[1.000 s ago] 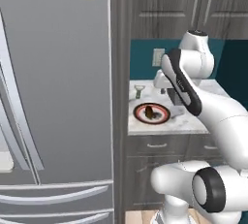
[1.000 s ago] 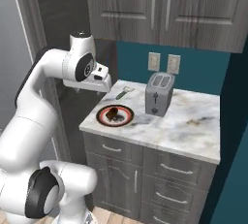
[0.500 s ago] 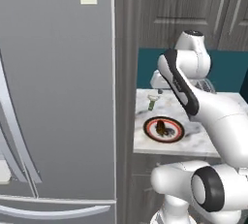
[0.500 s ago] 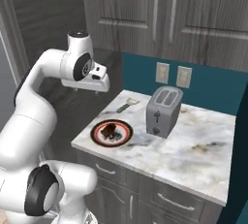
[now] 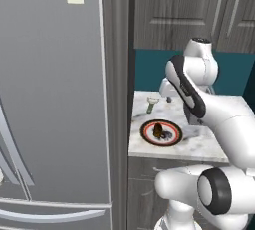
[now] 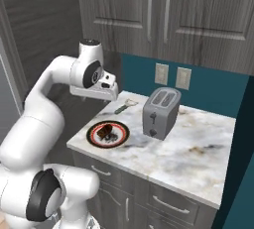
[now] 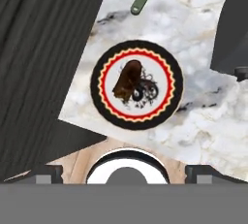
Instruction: Pick the sweet potato from the counter and place it in the microwave.
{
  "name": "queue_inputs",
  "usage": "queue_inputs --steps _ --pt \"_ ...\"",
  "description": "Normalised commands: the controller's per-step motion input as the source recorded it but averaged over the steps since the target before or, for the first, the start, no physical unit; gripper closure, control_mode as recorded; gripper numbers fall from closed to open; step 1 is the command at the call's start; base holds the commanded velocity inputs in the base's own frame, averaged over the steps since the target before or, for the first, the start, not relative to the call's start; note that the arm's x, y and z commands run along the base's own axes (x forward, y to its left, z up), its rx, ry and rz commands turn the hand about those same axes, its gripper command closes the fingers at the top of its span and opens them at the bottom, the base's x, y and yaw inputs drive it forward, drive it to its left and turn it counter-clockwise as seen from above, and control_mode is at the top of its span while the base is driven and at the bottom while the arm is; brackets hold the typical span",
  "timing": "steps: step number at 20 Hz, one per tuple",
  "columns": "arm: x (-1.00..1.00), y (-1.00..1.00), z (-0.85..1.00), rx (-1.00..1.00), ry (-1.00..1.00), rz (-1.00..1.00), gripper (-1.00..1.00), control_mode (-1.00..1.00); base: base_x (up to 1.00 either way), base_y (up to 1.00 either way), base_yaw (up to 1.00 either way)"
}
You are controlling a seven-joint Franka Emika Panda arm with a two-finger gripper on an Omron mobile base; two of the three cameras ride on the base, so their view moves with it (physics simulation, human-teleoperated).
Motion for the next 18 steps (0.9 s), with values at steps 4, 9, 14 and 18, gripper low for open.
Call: queue_inputs --steps 4,9,14,18 --pt "0.36 -0.41 -1.00 0.00 0.16 0.00 -1.00 -1.00 0.00 0.00 0.00" --pt "0.57 0.14 -0.98 0.00 0.11 0.00 -1.00 -1.00 0.00 0.00 0.00" --pt "0.93 0.22 -0.61 0.01 0.08 0.00 -1.00 -1.00 0.00 0.00 0.00" --pt "0.29 0.00 -0.52 0.00 0.06 0.00 -1.00 -1.00 0.00 0.00 0.00"
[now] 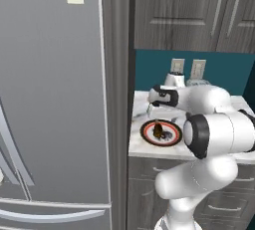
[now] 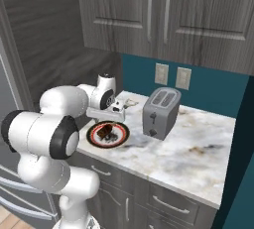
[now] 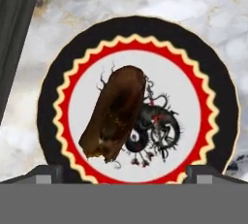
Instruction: Pick the sweet potato from the counter and place it in the microwave.
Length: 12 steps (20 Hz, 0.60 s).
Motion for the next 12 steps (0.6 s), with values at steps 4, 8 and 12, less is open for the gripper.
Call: queue_inputs --steps 4,8,12 --pt "0.00 0.00 -0.46 0.00 0.00 0.00 -1.00 -1.00 0.00 0.00 0.00" --pt "0.08 0.05 -0.55 0.00 0.00 -0.01 -1.00 -1.00 0.00 0.00 0.00" --pt "0.12 0.01 -0.58 0.00 0.01 -0.02 -1.00 -1.00 0.00 0.00 0.00"
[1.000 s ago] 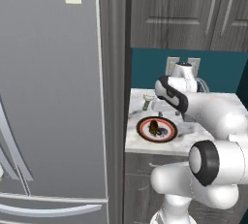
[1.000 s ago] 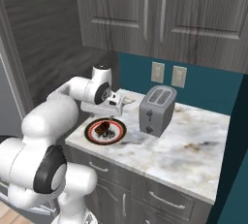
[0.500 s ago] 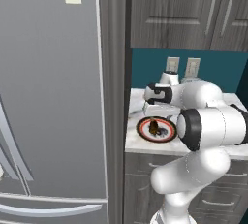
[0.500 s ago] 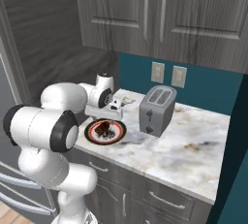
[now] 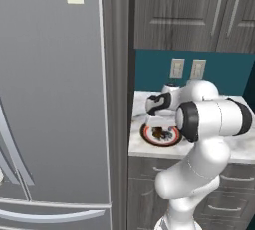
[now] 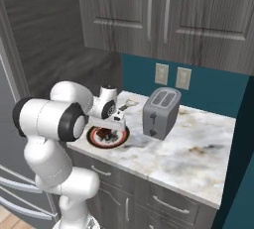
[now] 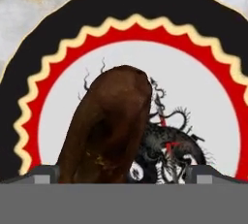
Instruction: Pick the sweet potato from the counter and place it in the microwave.
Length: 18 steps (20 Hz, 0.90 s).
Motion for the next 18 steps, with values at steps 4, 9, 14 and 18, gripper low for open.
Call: queue_inputs --steps 4,9,14,18 --pt "0.12 0.01 -0.47 0.00 0.01 -0.03 -1.00 -1.00 0.00 0.00 0.00" --pt "0.22 0.01 -0.29 0.00 0.00 -0.02 1.00 -1.00 0.00 0.00 0.00" --pt "0.17 0.02 -0.46 0.01 0.00 -0.02 1.00 -1.00 0.00 0.00 0.00" --pt "0.17 0.00 -0.47 0.05 0.01 -0.01 1.00 -1.00 0.00 0.00 0.00"
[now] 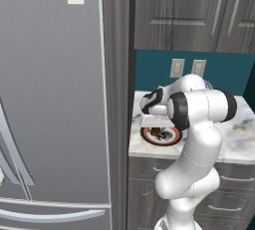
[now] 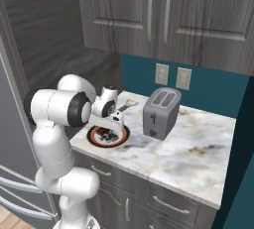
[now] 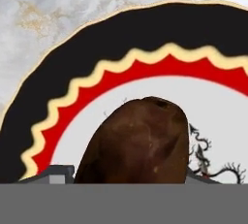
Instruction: Pick the sweet potato from the counter and place it in the microwave.
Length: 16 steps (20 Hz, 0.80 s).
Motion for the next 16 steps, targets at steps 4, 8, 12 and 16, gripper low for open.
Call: queue_inputs --steps 4,8,12,16 --pt "-0.02 0.00 0.23 0.13 -0.02 0.00 1.00 -1.00 0.00 0.00 0.00" --pt "-0.82 0.00 1.00 0.13 -0.20 0.00 1.00 -1.00 0.00 0.00 0.00" --pt "-1.00 0.00 1.00 0.03 -0.17 0.00 1.00 -1.00 0.00 0.00 0.00" --pt "-1.00 0.00 1.00 -0.04 -0.03 0.00 1.00 -1.00 0.00 0.00 0.00"
